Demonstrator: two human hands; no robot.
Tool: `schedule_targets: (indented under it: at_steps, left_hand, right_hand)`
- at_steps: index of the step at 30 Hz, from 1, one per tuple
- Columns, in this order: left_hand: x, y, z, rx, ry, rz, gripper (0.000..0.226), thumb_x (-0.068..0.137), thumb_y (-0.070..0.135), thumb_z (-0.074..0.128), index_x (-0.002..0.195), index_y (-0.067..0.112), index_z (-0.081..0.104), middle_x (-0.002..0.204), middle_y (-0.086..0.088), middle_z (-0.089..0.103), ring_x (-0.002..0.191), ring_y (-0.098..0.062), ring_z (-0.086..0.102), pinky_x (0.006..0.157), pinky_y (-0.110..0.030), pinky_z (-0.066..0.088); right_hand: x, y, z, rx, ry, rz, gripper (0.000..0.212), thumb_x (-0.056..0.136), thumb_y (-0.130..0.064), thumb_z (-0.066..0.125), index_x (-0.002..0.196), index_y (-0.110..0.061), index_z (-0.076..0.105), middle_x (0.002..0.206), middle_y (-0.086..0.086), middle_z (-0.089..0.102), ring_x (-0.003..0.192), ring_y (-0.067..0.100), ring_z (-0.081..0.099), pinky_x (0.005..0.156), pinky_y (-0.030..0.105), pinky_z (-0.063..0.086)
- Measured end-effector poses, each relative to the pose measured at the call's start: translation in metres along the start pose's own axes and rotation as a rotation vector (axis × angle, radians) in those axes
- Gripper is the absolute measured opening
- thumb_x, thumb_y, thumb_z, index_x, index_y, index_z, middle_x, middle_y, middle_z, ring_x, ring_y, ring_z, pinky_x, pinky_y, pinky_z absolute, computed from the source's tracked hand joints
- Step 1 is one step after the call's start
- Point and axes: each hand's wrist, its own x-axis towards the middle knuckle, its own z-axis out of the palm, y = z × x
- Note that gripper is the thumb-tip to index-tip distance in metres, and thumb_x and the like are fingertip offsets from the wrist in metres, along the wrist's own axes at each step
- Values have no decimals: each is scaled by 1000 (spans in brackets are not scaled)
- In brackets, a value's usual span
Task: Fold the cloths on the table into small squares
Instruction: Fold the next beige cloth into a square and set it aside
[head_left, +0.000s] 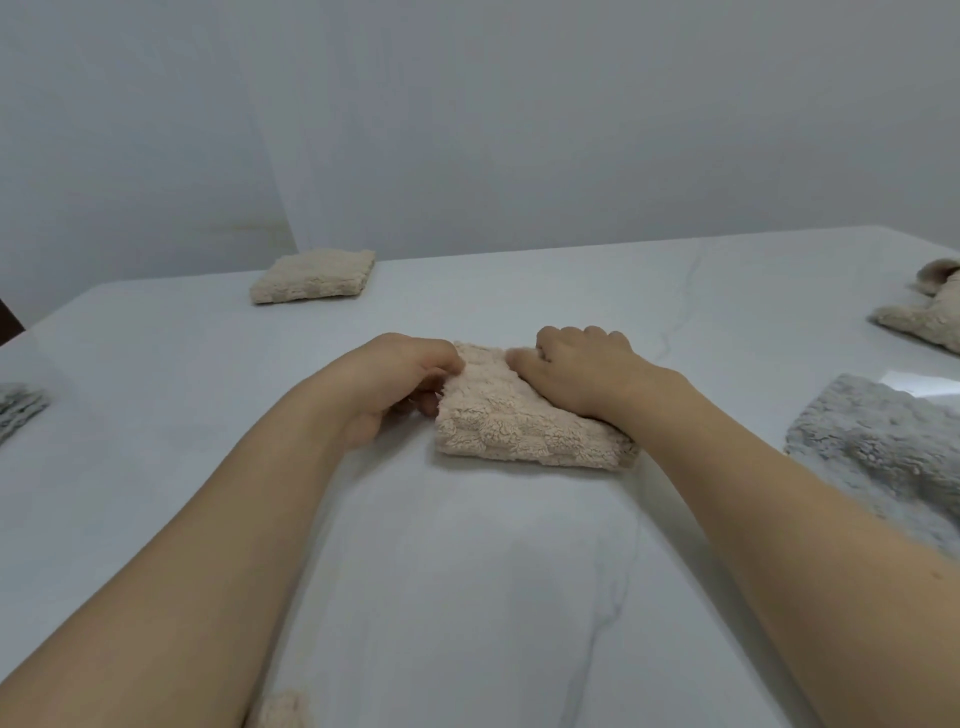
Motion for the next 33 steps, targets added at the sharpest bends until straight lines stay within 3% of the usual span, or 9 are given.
schedule_targets:
  at_steps: [3, 7, 11, 13, 17, 20, 28, 31, 33]
  left_hand:
    - [-2, 1, -1, -29, -86, -22, 12, 85, 25, 67, 80, 14, 68, 71, -4, 63, 62, -17, 45, 62, -30, 33]
    - [-3, 1, 5, -48, -126, -25, 35, 85, 25, 71, 111, 1, 72, 107, -19, 72, 89, -25, 59, 79, -33, 45]
    - [-3, 1, 7, -14, -162, -12, 38, 84, 25, 73, 114, 3, 71, 109, -13, 74, 105, -28, 69, 94, -36, 50]
    - [-2, 1, 8, 10, -185, -1, 40, 79, 27, 78, 111, 3, 73, 107, -11, 75, 111, -29, 67, 103, -41, 47]
    - [-3, -1, 10, -12, -198, 25, 61, 58, 33, 85, 105, -2, 71, 114, -25, 69, 97, -33, 59, 89, -45, 40]
    - [-2, -1, 15, -30, -177, 42, 28, 73, 27, 80, 95, 12, 70, 96, -18, 71, 87, -25, 57, 77, -39, 40]
    - [1, 0, 14, 87, -121, 26, 11, 86, 20, 72, 88, 9, 71, 100, -15, 75, 87, -26, 68, 93, -43, 52]
    - [2, -2, 14, 116, -48, 48, 10, 87, 20, 69, 89, 10, 68, 98, -14, 75, 82, -24, 66, 82, -35, 51]
    - [6, -6, 16, 253, 108, 97, 10, 90, 26, 64, 91, 16, 62, 93, -5, 70, 82, -19, 61, 84, -33, 45]
  right_hand:
    - [-2, 2, -3, -1, -15, 14, 61, 90, -72, 20, 87, -18, 48, 111, 5, 63, 105, 29, 54, 87, 41, 40]
    - [-2, 3, -8, 13, 78, -27, 52, 95, -62, 30, 81, -15, 48, 101, 7, 63, 94, 27, 54, 77, 37, 42]
    - [0, 9, -9, 97, 139, 1, 46, 96, -61, 33, 90, -17, 45, 89, 0, 52, 85, 24, 50, 69, 35, 37]
    - [1, 11, -6, 121, 121, 21, 53, 94, -66, 29, 81, -18, 47, 83, -2, 53, 82, 23, 52, 68, 35, 38]
    - [2, 12, -1, 139, 105, 76, 65, 91, -71, 29, 64, -14, 49, 70, 1, 56, 69, 21, 54, 60, 33, 38]
    - [4, 14, 3, 107, 142, 99, 64, 92, -69, 28, 65, -15, 48, 70, 1, 55, 73, 24, 56, 61, 32, 39]
    - [6, 16, 7, 156, 313, 229, 61, 96, -62, 28, 63, -15, 49, 69, 2, 55, 72, 26, 54, 59, 31, 33]
    - [6, 13, 7, 166, 290, 243, 58, 97, -58, 27, 65, -15, 49, 69, 1, 52, 73, 27, 53, 63, 32, 35]
    - [7, 14, 5, 190, 227, 255, 55, 99, -52, 26, 68, -13, 49, 75, 4, 55, 75, 26, 53, 65, 32, 36]
